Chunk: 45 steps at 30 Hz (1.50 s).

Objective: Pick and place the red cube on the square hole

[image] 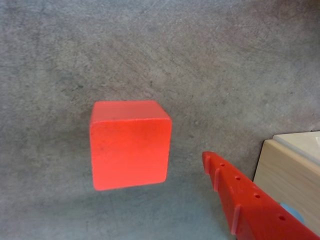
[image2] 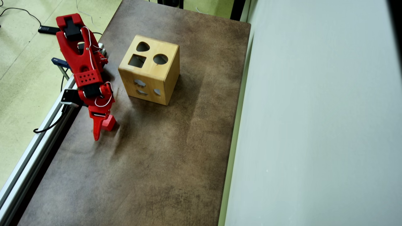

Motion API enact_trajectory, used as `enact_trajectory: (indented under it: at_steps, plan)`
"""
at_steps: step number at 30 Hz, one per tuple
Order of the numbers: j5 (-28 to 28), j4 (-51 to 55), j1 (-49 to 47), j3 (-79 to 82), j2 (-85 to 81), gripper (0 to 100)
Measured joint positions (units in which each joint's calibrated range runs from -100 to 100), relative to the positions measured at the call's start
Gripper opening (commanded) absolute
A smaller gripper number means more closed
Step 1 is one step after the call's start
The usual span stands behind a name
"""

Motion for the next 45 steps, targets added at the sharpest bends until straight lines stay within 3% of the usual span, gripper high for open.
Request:
enact_trajectory:
  at_steps: [38, 41, 45]
  plan:
    - [0.1, 0.0, 1.29, 0.0, 5.25, 64]
    - [0.1, 0.0, 2.01, 0.0, 5.25, 59]
    - [0.1, 0.0, 2.01, 0.0, 5.25, 42]
